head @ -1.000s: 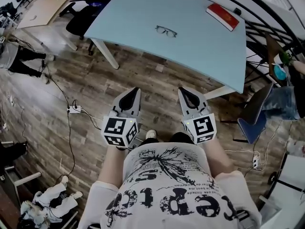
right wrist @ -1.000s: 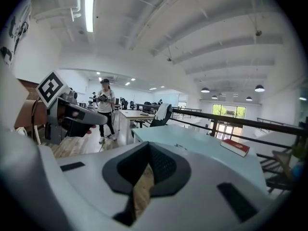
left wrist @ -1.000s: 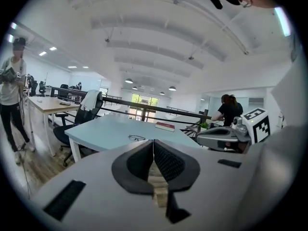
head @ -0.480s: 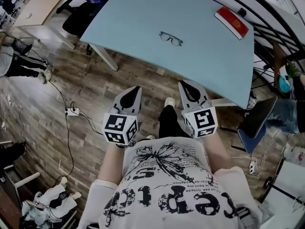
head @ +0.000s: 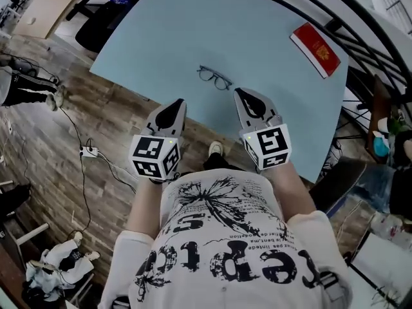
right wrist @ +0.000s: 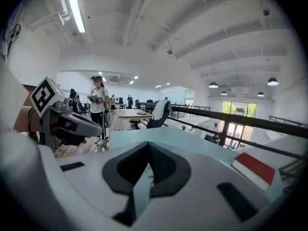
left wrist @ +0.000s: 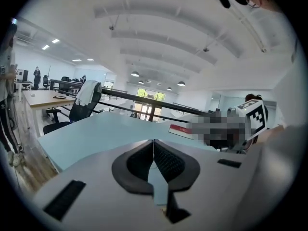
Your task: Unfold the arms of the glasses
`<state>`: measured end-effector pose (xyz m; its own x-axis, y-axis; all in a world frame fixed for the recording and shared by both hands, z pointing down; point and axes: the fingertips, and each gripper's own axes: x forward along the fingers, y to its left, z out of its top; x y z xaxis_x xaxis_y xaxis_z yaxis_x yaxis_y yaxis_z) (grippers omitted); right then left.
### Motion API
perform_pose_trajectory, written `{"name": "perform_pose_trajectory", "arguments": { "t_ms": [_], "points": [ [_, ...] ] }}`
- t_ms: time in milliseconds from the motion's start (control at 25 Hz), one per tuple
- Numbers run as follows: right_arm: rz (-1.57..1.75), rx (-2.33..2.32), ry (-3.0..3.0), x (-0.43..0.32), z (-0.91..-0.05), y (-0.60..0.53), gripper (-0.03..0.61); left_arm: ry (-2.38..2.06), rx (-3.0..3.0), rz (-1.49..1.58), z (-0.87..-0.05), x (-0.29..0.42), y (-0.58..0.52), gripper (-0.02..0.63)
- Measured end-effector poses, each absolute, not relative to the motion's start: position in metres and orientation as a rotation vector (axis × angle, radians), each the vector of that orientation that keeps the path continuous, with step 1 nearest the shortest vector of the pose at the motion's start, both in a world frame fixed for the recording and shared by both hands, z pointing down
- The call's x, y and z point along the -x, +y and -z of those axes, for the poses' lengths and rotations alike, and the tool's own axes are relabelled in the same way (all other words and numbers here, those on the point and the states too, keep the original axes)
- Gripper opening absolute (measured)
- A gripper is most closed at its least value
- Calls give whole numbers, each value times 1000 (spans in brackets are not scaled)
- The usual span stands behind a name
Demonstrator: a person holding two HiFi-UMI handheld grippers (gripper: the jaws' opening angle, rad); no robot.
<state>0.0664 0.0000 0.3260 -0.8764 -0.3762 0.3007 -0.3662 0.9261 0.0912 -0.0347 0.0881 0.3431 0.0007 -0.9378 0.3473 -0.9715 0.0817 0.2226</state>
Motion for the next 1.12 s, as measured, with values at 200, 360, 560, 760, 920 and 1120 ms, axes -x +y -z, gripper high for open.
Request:
{"name": "perform_pose_trajectory", "arguments": {
  "t_ms": [200, 360, 560, 760, 920, 1120],
  "points": [
    [-28, -491, -2710, -52, -356, -55, 10, -1907, -1820, -169, -374, 44, 30, 18],
    [-110, -434, -2624, -33, -386, -79, 10, -1825, -1733, -218, -419, 55, 0, 18],
    [-140, -362, -2533, -1, -418, -89, 11, -1690, -1718, -259, -470, 68, -27, 18],
    [-254, -370, -2442, 16, -453, -98, 11, -1528, -1736, -353, -515, 72, -48, 18],
    [-317, -310, -2338, 28, -483, -102, 11, -1416, -1715, -395, -546, 73, -62, 18],
    [-312, -236, -2229, 42, -514, -104, 12, -1358, -1705, -407, -565, 78, -78, 17]
  ]
}}
